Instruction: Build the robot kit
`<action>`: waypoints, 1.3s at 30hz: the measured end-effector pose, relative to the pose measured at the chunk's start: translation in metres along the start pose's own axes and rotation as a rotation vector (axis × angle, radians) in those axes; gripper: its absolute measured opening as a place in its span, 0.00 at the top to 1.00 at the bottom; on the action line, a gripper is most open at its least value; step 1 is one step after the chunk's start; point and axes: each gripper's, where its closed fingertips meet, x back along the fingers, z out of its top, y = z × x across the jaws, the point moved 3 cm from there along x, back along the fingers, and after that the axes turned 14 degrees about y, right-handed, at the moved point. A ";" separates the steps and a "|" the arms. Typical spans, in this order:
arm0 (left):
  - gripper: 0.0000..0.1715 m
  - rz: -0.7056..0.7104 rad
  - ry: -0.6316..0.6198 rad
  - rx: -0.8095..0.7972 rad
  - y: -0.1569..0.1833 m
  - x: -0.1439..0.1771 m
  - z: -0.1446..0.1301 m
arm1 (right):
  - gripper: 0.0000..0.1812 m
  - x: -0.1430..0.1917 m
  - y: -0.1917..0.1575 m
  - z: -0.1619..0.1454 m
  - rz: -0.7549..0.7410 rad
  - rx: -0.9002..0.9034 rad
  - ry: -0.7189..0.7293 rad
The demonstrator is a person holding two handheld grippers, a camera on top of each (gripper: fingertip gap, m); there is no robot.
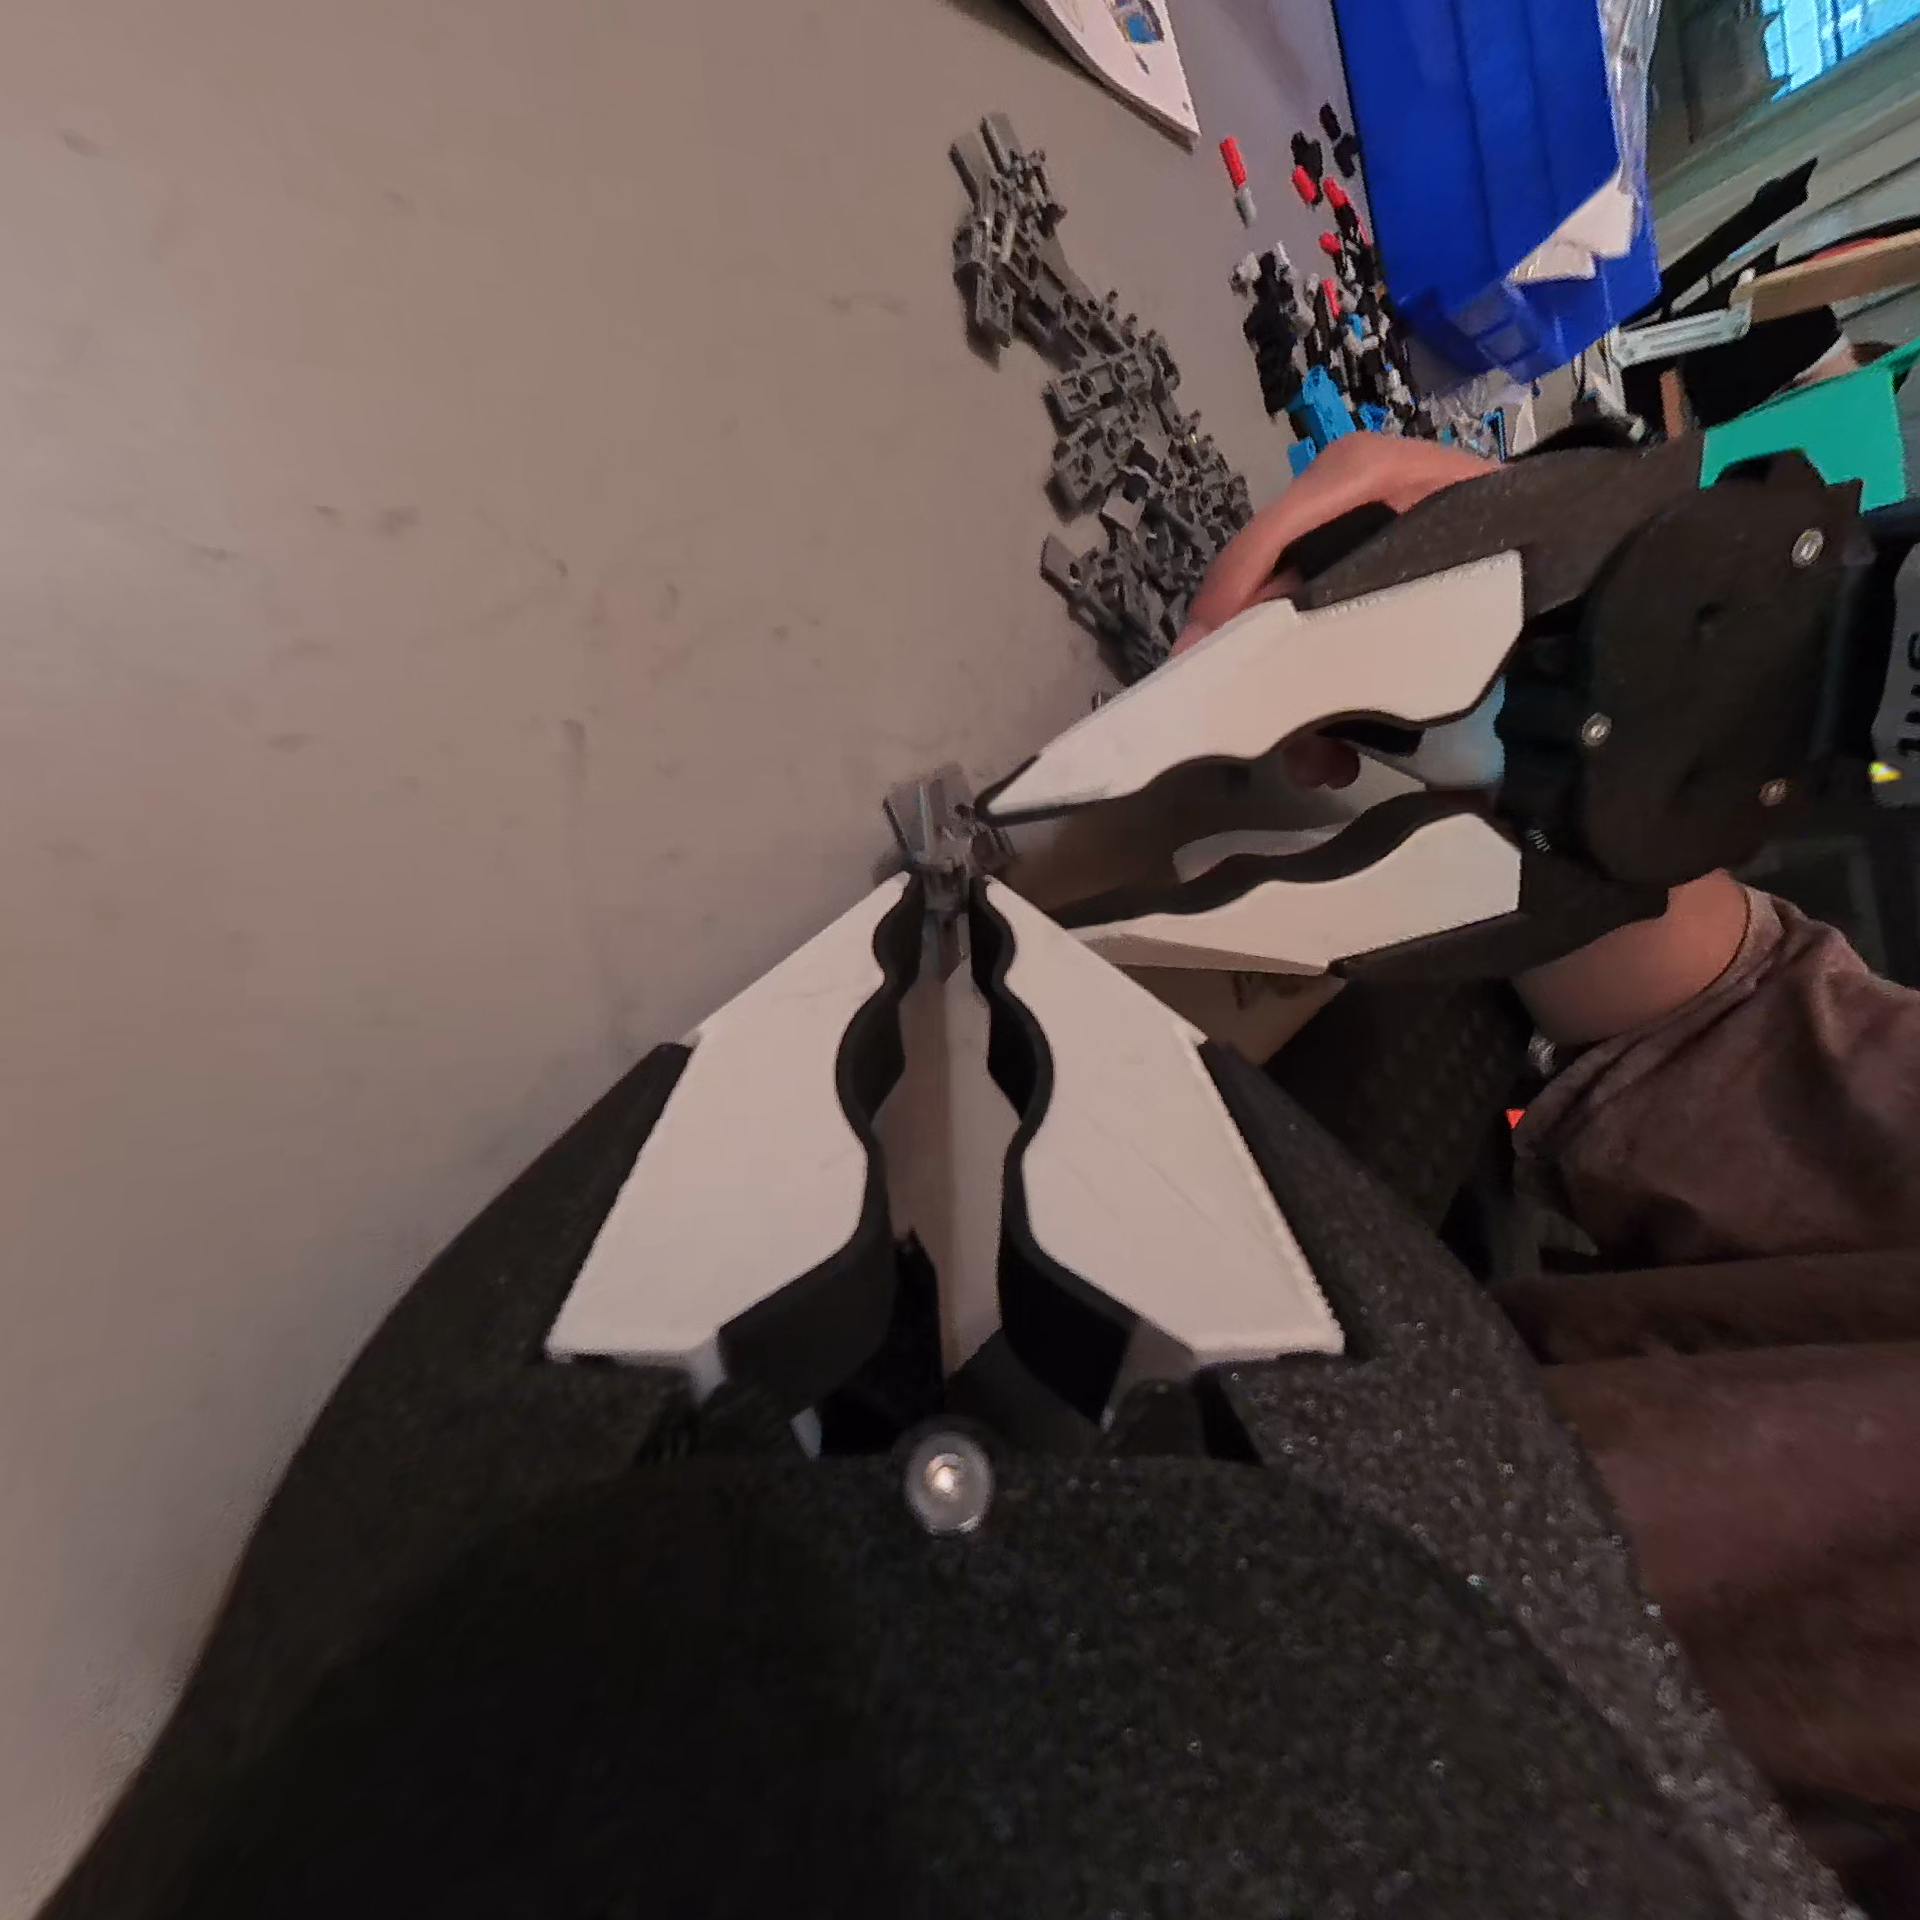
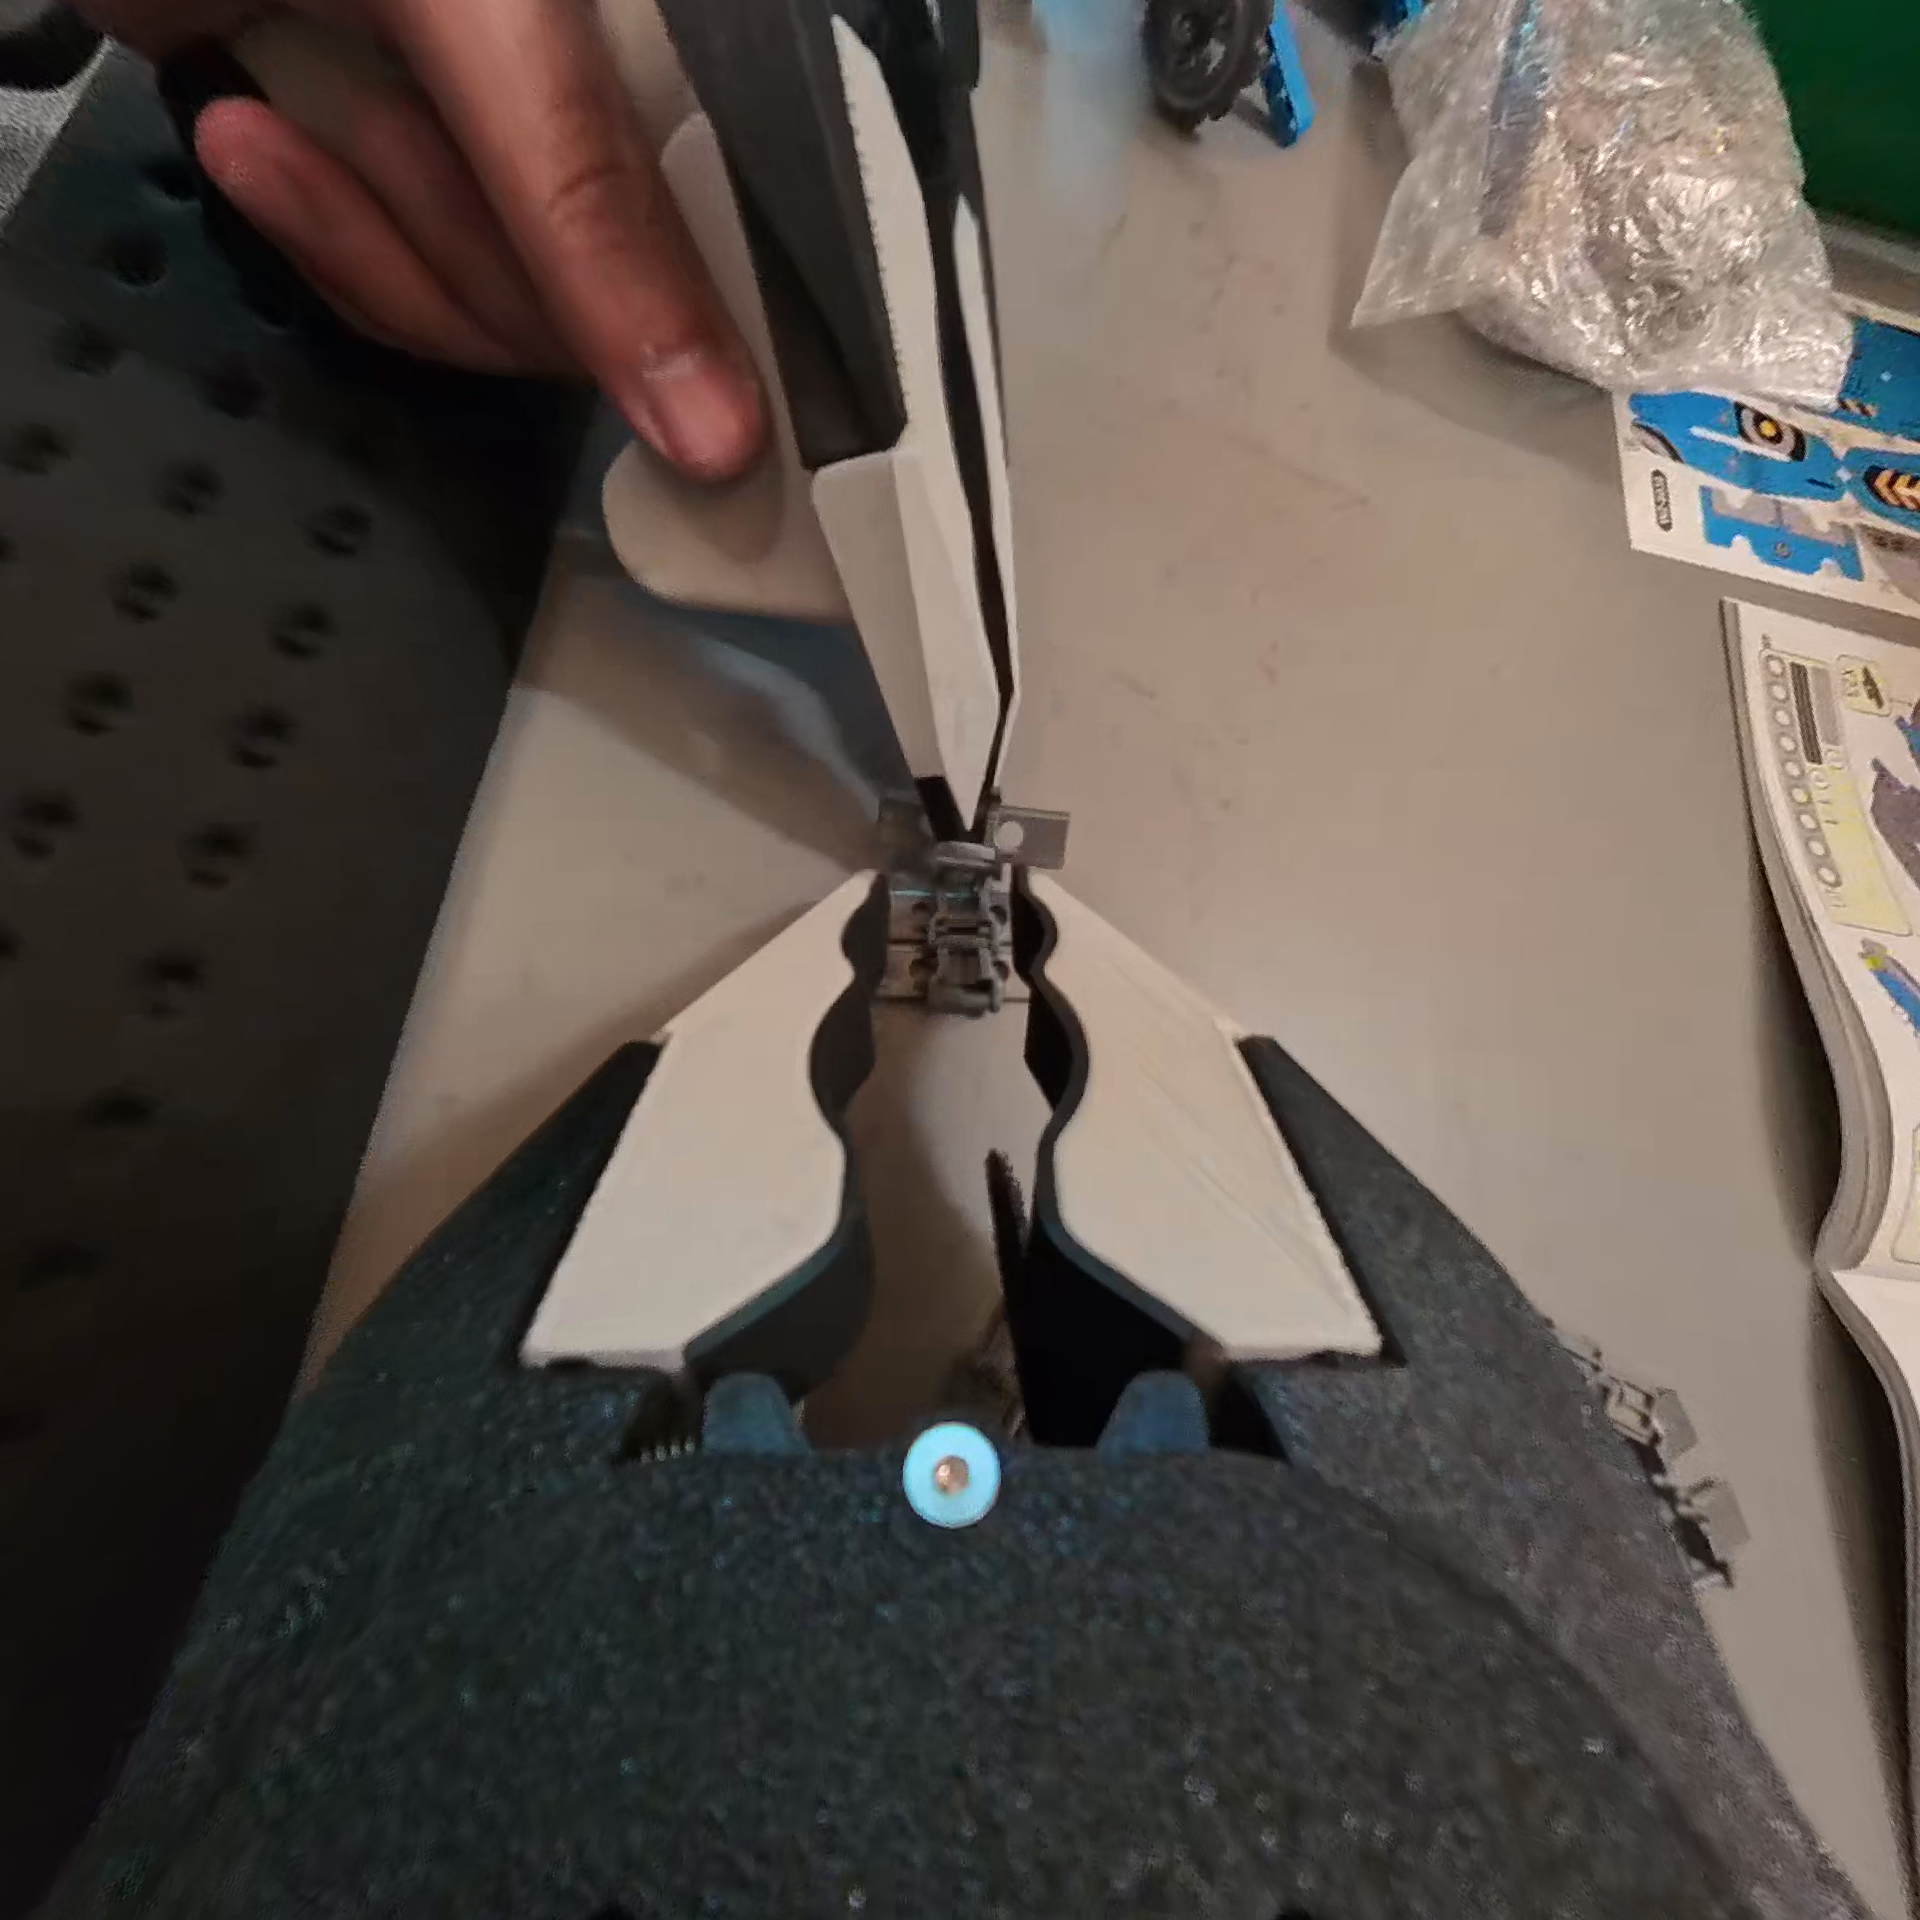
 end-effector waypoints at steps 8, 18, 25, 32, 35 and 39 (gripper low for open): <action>0.95 0.026 -0.030 0.058 -0.002 -0.006 -0.005 | 0.93 -0.006 0.000 -0.002 -0.001 0.006 0.013; 0.95 0.045 -0.010 0.069 -0.002 -0.007 -0.004 | 0.94 -0.005 0.002 -0.004 -0.016 -0.010 0.000; 0.95 0.046 -0.005 0.087 -0.003 -0.007 -0.003 | 0.92 -0.005 0.004 -0.010 -0.033 -0.006 -0.045; 0.95 0.010 -0.048 0.135 -0.003 -0.009 -0.005 | 0.92 -0.005 0.003 -0.012 0.034 -0.172 -0.059; 0.95 -0.009 -0.074 0.175 -0.004 -0.009 -0.005 | 0.92 -0.006 0.003 -0.012 0.036 -0.174 -0.085; 0.95 -0.015 -0.108 0.185 -0.005 -0.010 -0.004 | 0.92 -0.006 0.002 -0.011 0.012 -0.168 -0.125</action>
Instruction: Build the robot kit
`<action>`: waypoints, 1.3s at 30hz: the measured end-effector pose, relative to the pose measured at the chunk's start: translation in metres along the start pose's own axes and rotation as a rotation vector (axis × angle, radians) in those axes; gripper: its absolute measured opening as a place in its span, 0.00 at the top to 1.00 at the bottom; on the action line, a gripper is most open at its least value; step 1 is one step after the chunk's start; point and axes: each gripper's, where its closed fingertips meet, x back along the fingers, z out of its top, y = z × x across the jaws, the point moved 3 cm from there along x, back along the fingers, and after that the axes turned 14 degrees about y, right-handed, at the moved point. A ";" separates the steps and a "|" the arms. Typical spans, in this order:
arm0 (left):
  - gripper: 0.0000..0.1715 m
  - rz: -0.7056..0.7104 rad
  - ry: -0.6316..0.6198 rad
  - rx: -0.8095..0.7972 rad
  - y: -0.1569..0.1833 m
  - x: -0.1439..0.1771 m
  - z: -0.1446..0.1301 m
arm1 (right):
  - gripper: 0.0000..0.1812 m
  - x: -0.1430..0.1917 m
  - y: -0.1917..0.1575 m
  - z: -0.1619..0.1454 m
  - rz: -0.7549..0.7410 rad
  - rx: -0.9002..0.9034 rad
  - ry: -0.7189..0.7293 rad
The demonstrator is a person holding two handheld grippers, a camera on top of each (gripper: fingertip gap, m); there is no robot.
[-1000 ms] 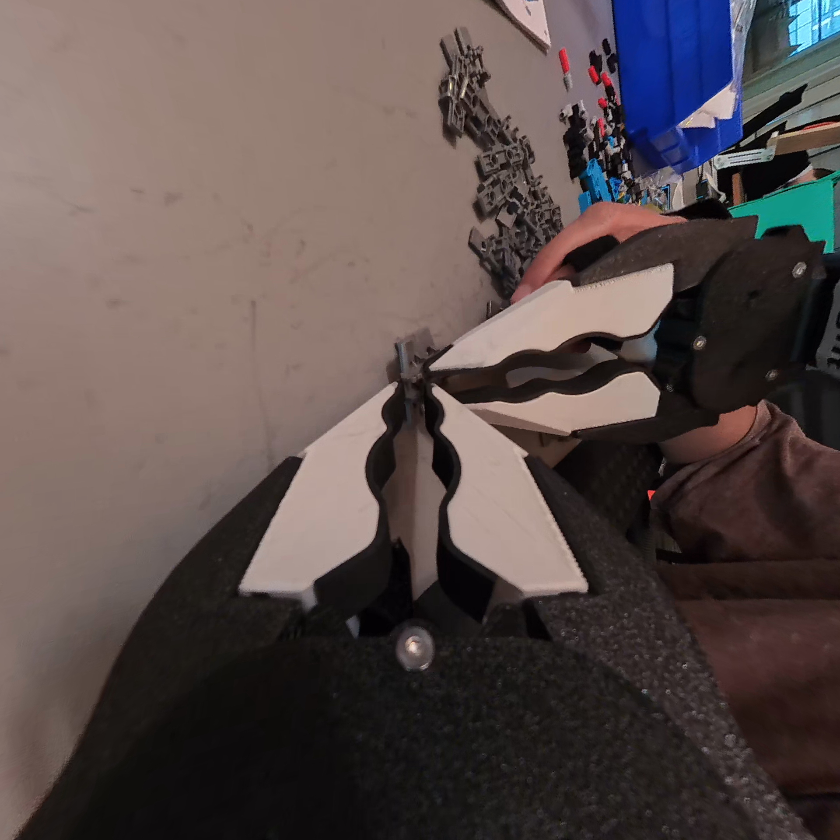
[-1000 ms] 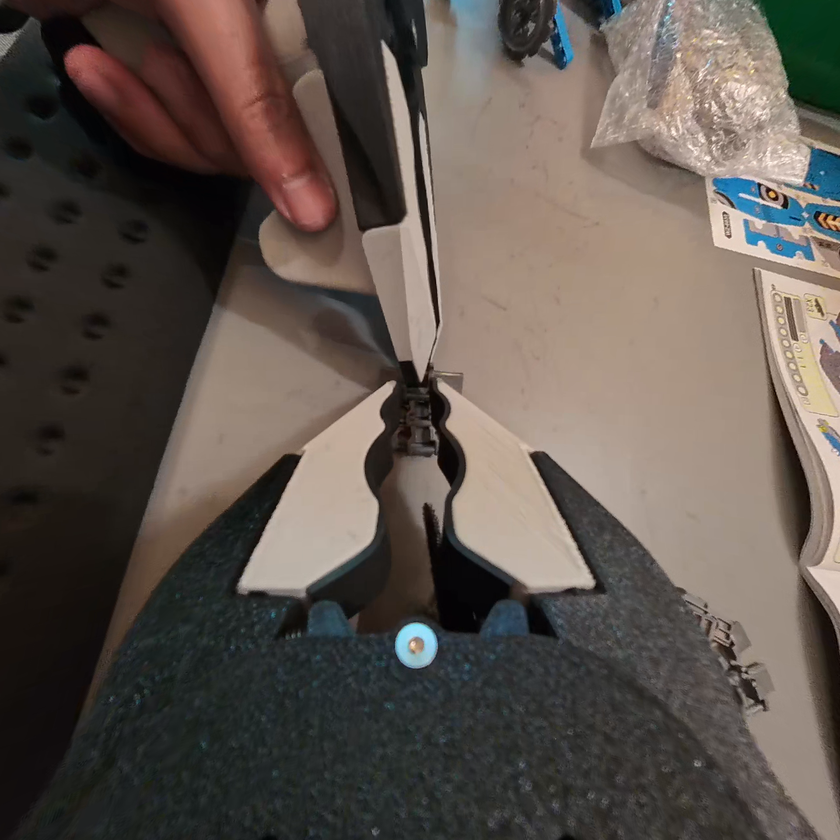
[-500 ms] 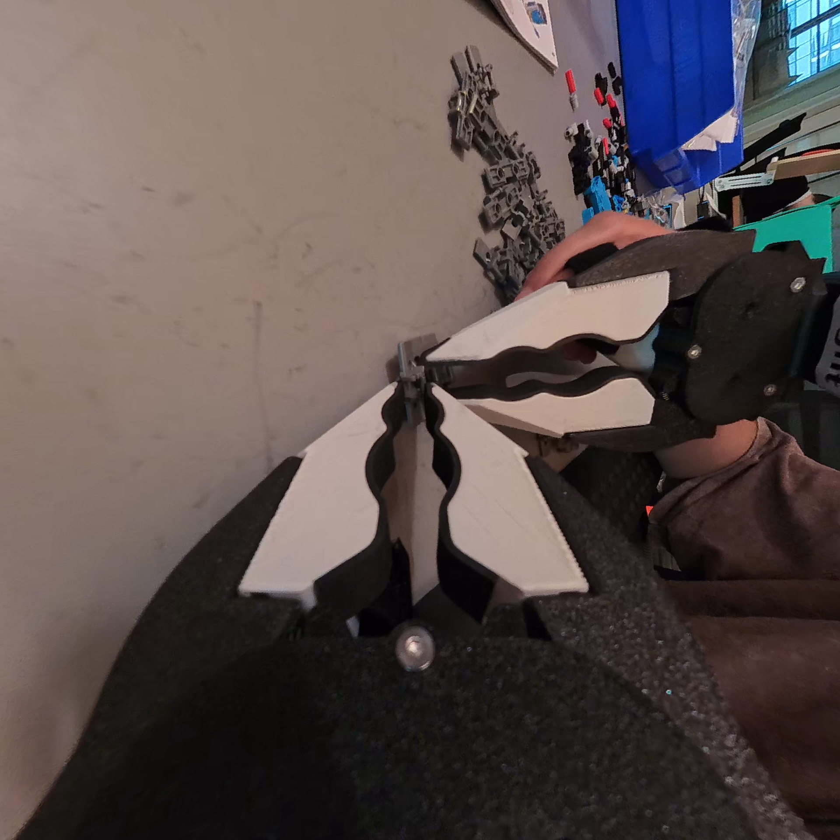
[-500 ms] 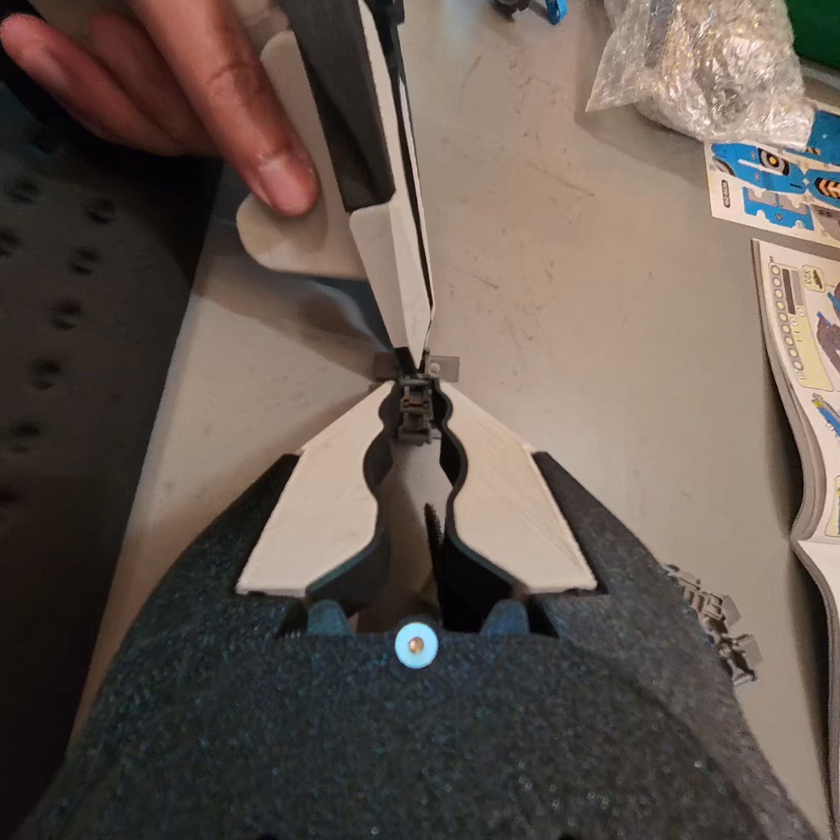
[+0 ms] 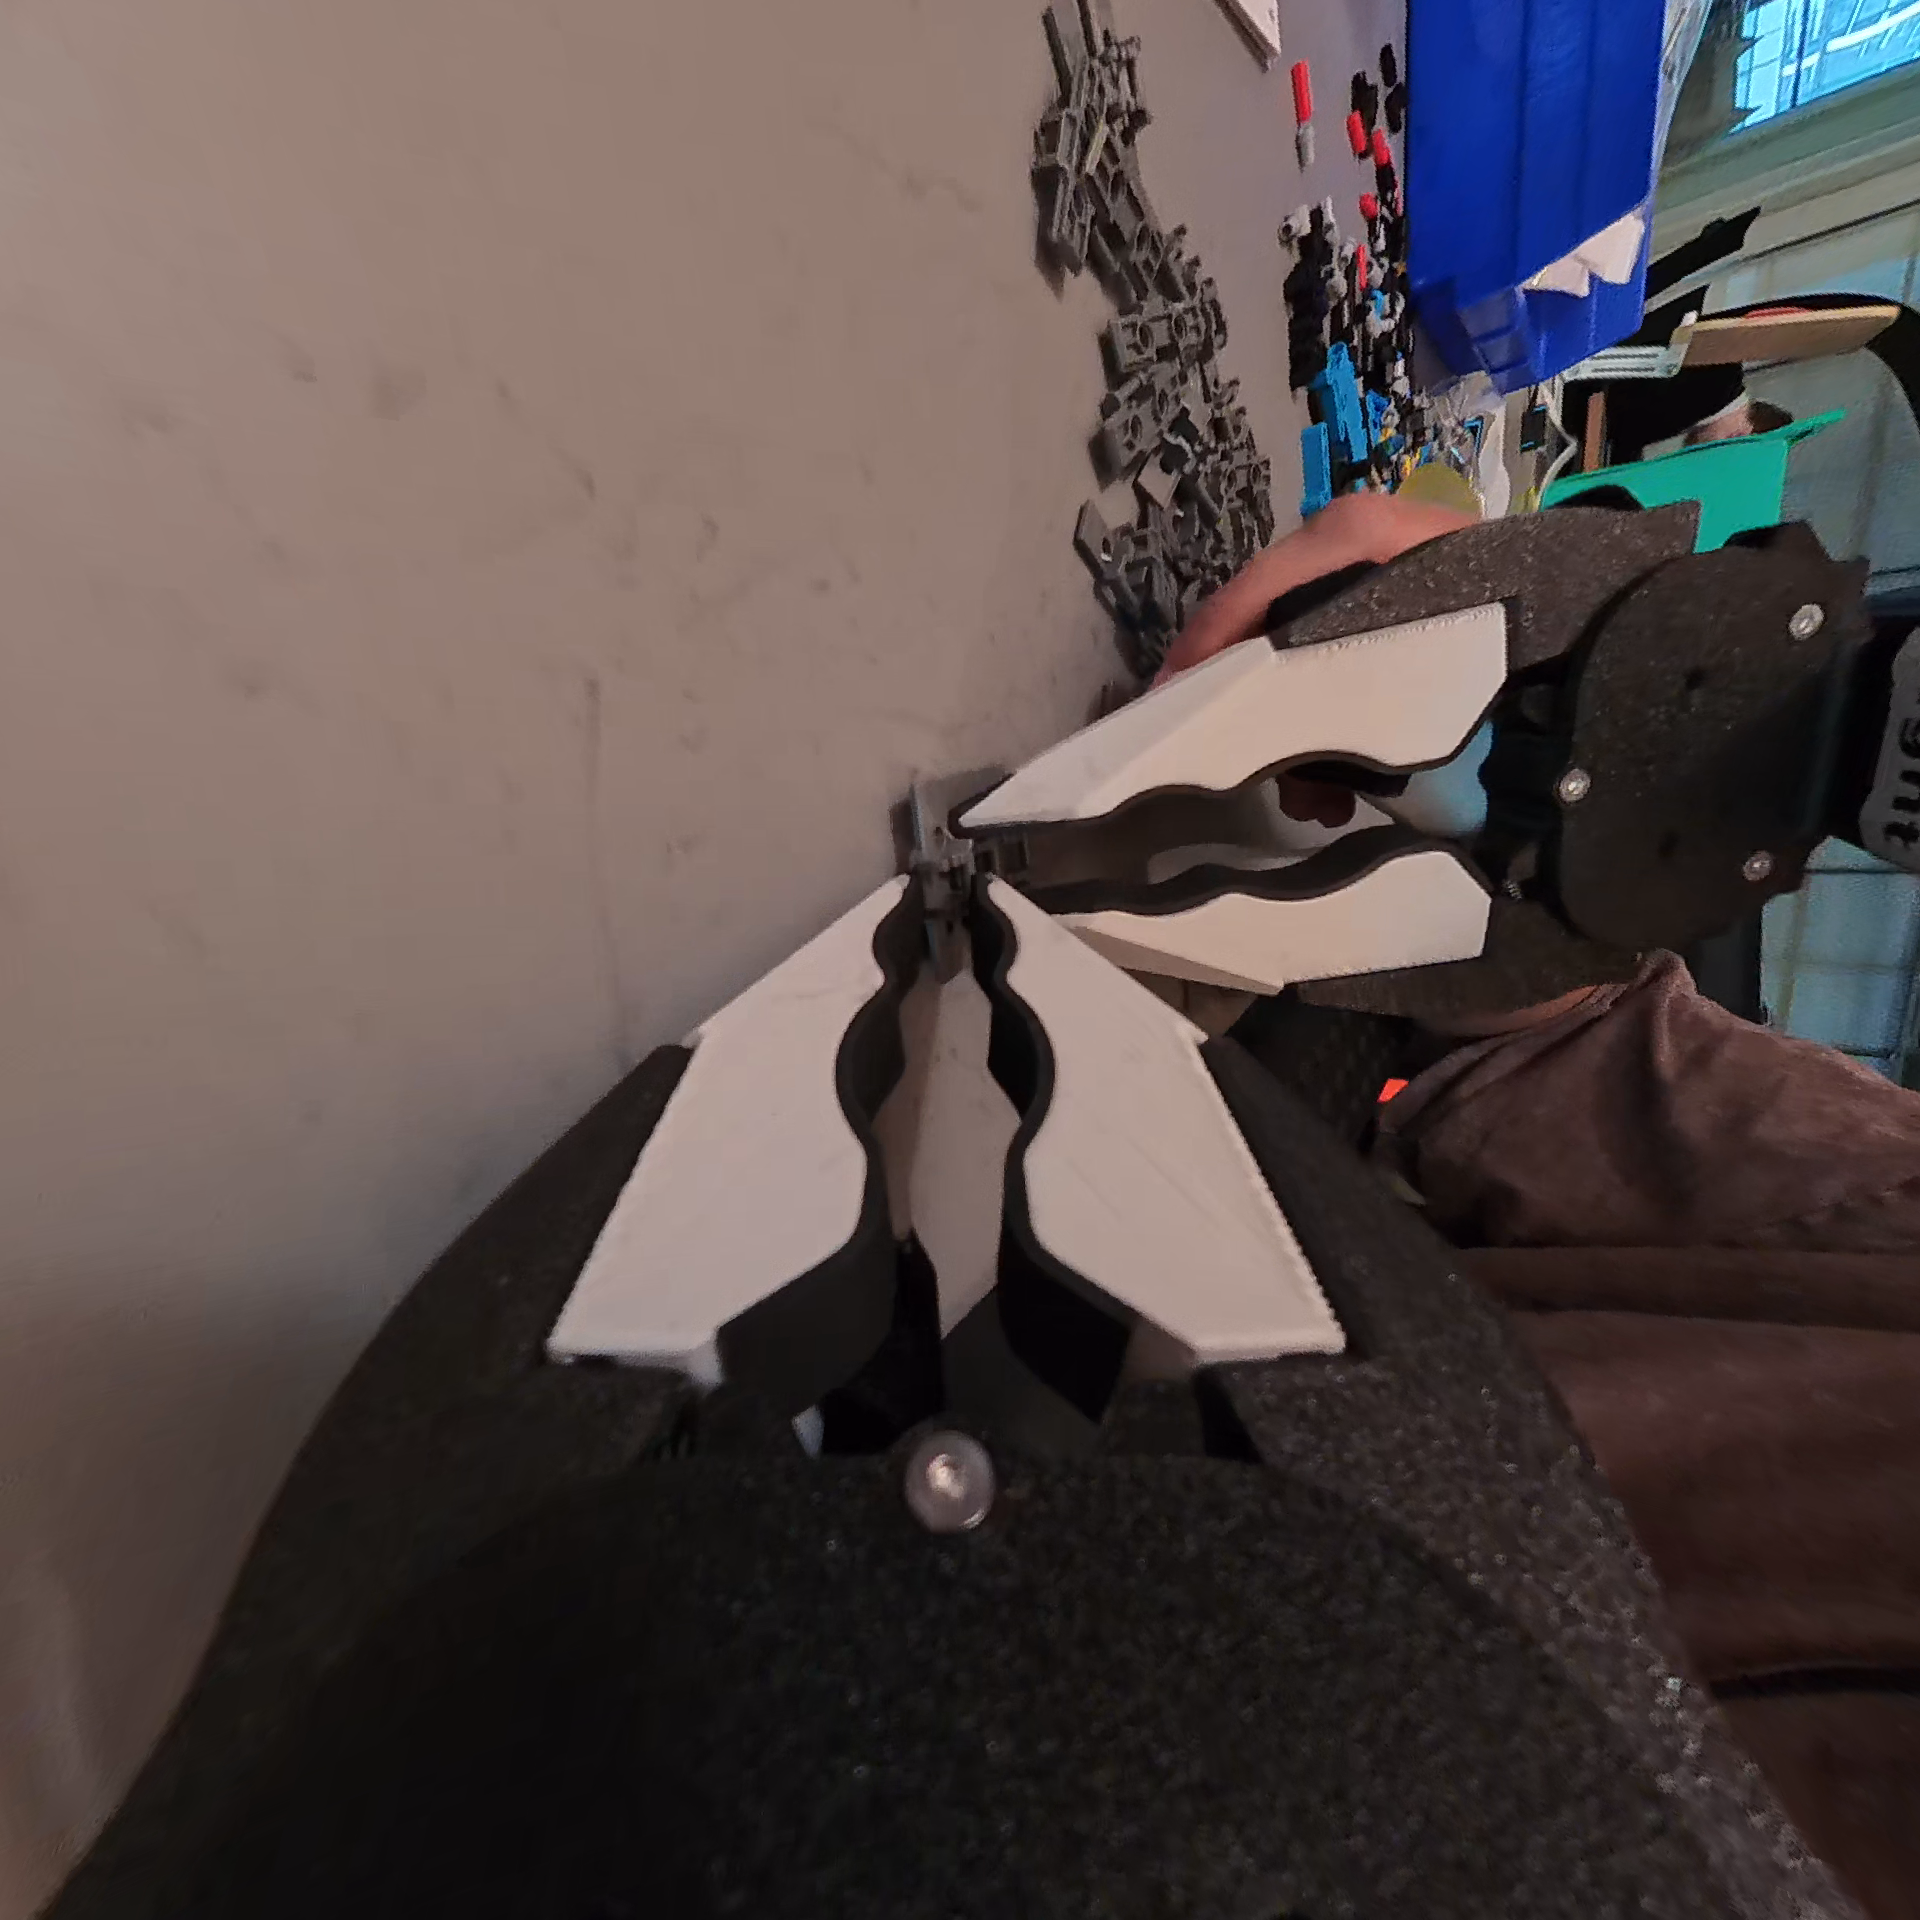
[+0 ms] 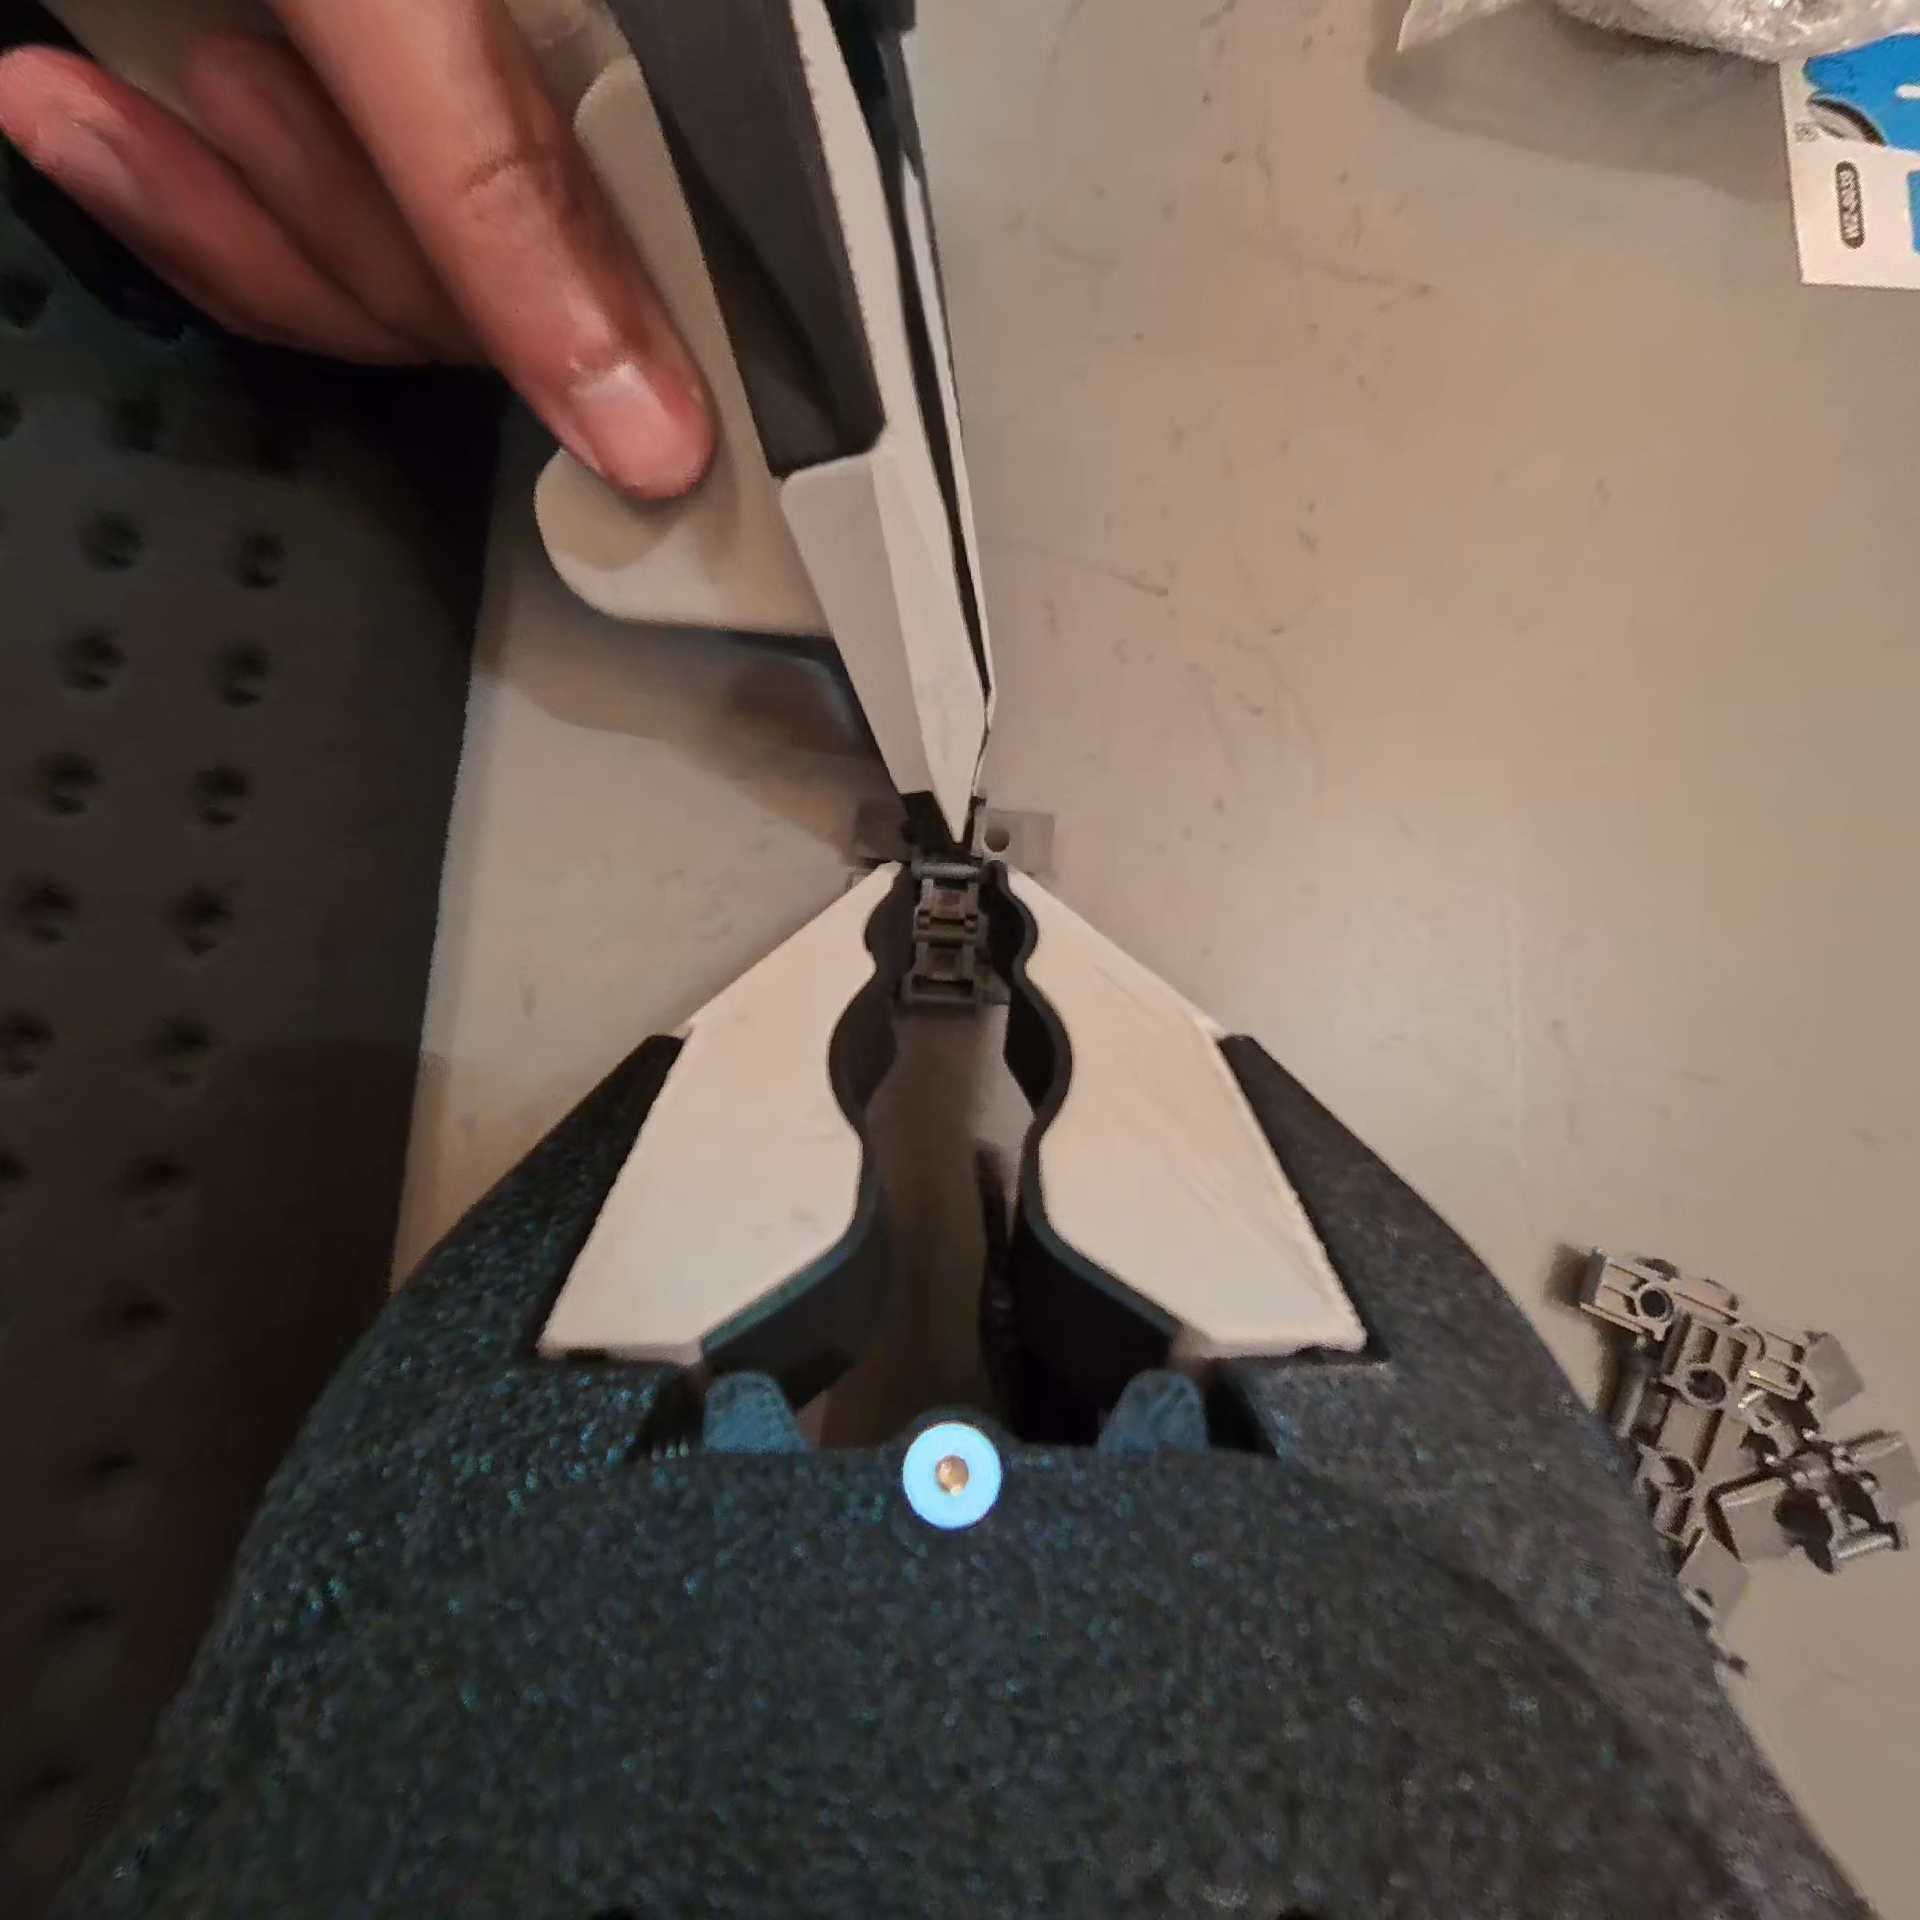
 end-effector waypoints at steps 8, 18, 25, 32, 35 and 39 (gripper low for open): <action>0.96 0.025 0.008 -0.056 0.000 -0.001 0.000 | 0.92 -0.001 0.001 0.000 0.019 -0.110 -0.036; 0.95 0.024 0.029 -0.087 0.001 0.000 -0.002 | 1.00 0.023 0.014 0.013 0.064 -0.207 0.188; 0.95 0.020 0.025 -0.084 0.001 0.000 -0.001 | 1.00 0.002 0.003 0.003 0.025 -0.070 0.078; 0.96 0.016 -0.022 -0.103 0.000 0.000 0.000 | 1.00 0.001 0.003 0.003 0.036 -0.134 -0.001; 0.96 0.028 -0.028 -0.123 0.000 -0.001 0.000 | 1.00 0.000 0.003 0.003 0.054 -0.174 -0.023; 0.96 0.024 -0.001 -0.134 0.000 0.000 -0.001 | 1.00 -0.001 0.003 0.003 0.043 -0.197 -0.010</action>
